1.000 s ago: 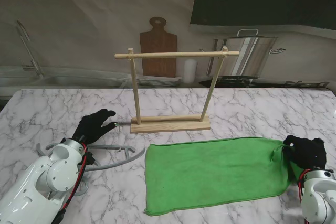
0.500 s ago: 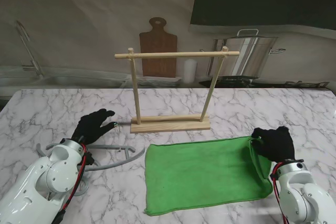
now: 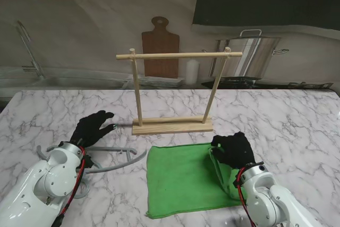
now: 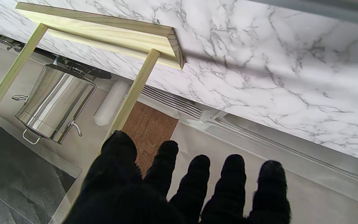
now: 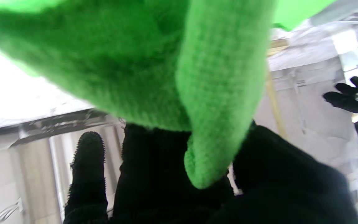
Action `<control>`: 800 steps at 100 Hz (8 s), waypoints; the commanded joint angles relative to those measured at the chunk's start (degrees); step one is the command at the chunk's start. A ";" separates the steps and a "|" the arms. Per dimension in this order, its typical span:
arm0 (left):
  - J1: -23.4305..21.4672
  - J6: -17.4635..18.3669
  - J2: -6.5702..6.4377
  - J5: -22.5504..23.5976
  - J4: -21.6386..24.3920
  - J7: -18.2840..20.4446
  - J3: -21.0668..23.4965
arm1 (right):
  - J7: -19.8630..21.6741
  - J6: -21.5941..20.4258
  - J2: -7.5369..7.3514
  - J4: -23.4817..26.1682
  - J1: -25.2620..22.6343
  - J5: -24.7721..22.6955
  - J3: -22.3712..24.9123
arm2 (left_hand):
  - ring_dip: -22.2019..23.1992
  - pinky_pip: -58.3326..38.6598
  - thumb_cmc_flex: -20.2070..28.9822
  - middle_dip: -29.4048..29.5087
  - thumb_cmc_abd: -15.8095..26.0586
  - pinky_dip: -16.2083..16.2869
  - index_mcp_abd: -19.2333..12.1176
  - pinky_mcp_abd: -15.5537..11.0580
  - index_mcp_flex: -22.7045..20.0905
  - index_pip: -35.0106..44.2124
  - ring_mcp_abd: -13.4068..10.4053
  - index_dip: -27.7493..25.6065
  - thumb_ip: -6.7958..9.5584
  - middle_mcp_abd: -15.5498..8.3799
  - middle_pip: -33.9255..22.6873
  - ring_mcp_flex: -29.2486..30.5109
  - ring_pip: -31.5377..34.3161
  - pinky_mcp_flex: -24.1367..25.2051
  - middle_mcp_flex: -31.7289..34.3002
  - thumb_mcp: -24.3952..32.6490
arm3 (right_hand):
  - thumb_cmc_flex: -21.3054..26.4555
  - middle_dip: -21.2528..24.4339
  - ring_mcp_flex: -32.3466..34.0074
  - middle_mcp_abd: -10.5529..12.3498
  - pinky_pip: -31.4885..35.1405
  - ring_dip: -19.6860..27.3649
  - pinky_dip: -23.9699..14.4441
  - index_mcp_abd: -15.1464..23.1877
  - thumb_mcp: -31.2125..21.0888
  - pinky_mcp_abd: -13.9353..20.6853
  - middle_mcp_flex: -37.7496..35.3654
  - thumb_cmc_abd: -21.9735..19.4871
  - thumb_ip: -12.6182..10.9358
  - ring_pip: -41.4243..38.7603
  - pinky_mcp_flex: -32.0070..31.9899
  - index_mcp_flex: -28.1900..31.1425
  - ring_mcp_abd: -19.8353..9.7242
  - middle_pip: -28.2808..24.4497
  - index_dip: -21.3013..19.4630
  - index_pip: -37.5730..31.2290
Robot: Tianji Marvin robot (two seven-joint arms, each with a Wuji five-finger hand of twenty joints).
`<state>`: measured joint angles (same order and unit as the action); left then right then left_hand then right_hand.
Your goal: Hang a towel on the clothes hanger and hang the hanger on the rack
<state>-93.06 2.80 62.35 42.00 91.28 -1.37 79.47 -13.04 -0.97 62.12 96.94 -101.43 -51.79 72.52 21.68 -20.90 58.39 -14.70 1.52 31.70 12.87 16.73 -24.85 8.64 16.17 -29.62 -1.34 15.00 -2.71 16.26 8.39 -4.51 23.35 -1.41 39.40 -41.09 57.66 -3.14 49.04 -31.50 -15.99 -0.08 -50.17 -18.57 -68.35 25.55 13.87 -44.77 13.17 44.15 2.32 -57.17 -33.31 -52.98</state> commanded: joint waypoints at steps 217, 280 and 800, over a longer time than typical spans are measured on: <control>-0.30 -0.46 0.15 -0.10 0.16 0.65 0.15 | 21.59 -2.41 -1.85 -3.85 15.33 8.45 -23.21 | -0.93 9.42 0.32 -0.16 3.79 2.85 0.23 -0.47 -0.04 -0.99 0.14 0.99 0.17 0.20 0.61 -1.03 -0.60 -0.79 -2.61 -0.79 | -28.89 27.92 -38.67 2.82 -20.83 23.71 10.78 13.94 25.58 -0.73 49.91 -13.32 -8.82 43.01 -17.57 -23.33 -0.20 35.52 -9.23 13.23; -0.13 -0.44 0.09 0.08 -0.01 0.81 0.14 | 22.68 -3.84 -2.76 0.79 10.04 -1.96 -11.88 | -0.92 9.48 0.33 -0.17 3.80 2.91 0.22 -0.58 0.03 -1.03 0.16 0.98 0.16 0.18 0.60 -1.02 -0.59 -0.76 -2.56 -0.77 | -32.39 30.49 -36.69 3.79 -13.20 23.04 8.52 13.43 21.37 0.45 49.50 -10.53 -8.93 41.81 -14.68 -34.14 -0.71 41.37 11.01 38.88; -14.07 15.42 -3.62 20.28 6.66 13.13 19.38 | -19.00 -12.59 -1.46 8.88 -8.52 -26.69 26.74 | -12.25 14.41 -4.92 11.95 3.51 -8.77 -0.35 -7.50 6.60 -5.78 -7.85 10.50 -0.12 -4.39 4.00 -7.04 -4.23 0.57 -12.21 -1.10 | -2.77 9.58 -11.20 5.85 0.47 10.47 6.73 6.68 1.14 0.14 18.47 -7.29 0.77 23.80 -4.97 3.79 -4.07 14.76 -6.08 -5.38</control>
<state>-105.66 18.80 58.67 64.05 97.97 10.76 98.68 -31.55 -13.98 60.57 106.13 -109.48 -78.29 99.05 10.05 -15.88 53.96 -2.13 1.52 23.99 12.60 9.63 -19.47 2.29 8.64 -20.39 -1.34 11.02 0.96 9.14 4.17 -3.77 11.22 -1.75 35.35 -30.69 45.38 0.83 49.77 -20.36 -8.35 2.88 -46.61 -17.14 -48.62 21.17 14.49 -22.21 9.21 44.77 -1.43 -43.04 -36.97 -55.32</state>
